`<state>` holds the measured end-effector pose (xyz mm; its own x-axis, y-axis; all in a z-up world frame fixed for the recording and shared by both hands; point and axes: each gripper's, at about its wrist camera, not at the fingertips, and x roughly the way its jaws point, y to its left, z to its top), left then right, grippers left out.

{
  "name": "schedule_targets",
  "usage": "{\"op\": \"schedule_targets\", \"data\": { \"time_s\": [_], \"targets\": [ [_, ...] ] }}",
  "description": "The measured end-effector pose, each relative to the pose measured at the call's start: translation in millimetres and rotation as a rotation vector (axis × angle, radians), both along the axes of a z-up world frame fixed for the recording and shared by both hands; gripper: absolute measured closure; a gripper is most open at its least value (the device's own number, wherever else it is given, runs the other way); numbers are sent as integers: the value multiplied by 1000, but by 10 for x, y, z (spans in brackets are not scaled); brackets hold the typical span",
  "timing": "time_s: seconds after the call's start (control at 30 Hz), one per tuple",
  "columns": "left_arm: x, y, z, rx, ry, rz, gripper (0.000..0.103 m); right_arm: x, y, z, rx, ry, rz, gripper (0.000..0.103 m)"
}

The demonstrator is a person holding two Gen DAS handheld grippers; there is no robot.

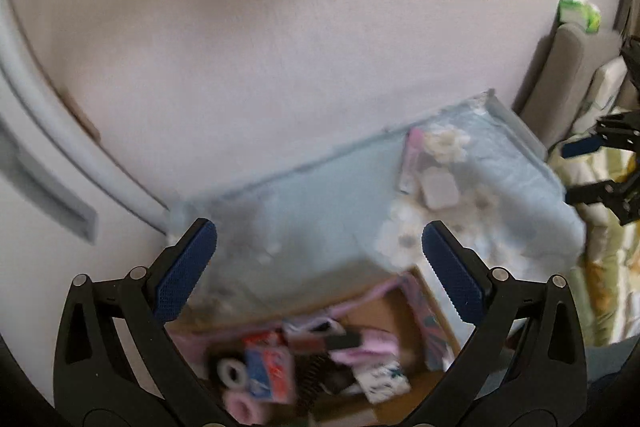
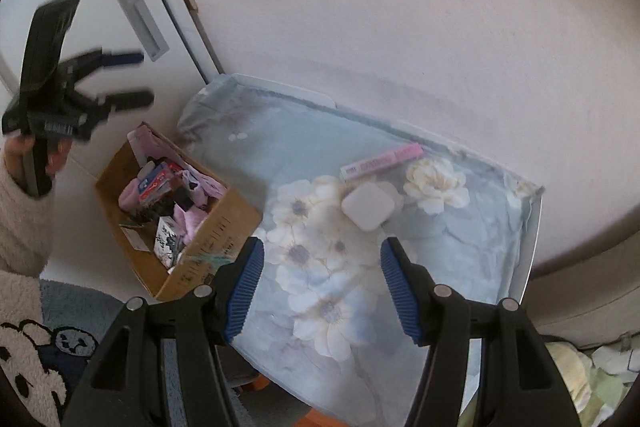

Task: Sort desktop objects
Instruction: 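Move both open tools back over the floral tray, then grasp the pink tube box with the left tool while the right tool grasps the white square case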

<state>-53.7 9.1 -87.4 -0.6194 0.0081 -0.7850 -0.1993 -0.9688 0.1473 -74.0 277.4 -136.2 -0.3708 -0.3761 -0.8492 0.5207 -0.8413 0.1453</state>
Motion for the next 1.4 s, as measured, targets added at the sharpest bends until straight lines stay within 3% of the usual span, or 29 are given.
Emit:
{"op": "schedule_targets", "data": {
  "time_s": [0.17, 0.27, 0.4, 0.53, 0.67, 0.8, 0.93, 1.0, 1.3, 1.4],
  "targets": [
    [-345, -161, 231, 14, -26, 16, 0, -99, 131, -111, 20, 7, 15, 46],
    [-534, -103, 185, 6, -50, 18, 0, -166, 145, -226, 53, 22, 50, 46],
    [-809, 232, -154, 35, -113, -24, 0, -257, 100, -446, 68, 40, 116, 46],
    [-1147, 740, -710, 57, -190, -90, 0, -387, 29, -708, 96, 100, 194, 46],
    [-1511, 1127, -1279, 29, -245, -118, 2, -585, -32, -998, 113, 87, 271, 46],
    [-1767, 1250, -1655, 37, -289, -102, 6, -752, -118, -1295, 157, 67, 338, 46],
    [-1899, 1306, -1883, 40, -359, -112, 10, -902, -189, -1532, 189, 63, 375, 46],
    [-1931, 1303, -1900, 38, -325, -111, 11, -958, -207, -1591, 186, 57, 390, 46],
    [-2026, 1370, -2107, 36, -377, -111, 12, -1110, -227, -1695, 178, 45, 450, 46],
    [-2032, 1384, -2145, 31, -378, -106, 24, -1121, -224, -1687, 175, 49, 462, 46]
  ]
}}
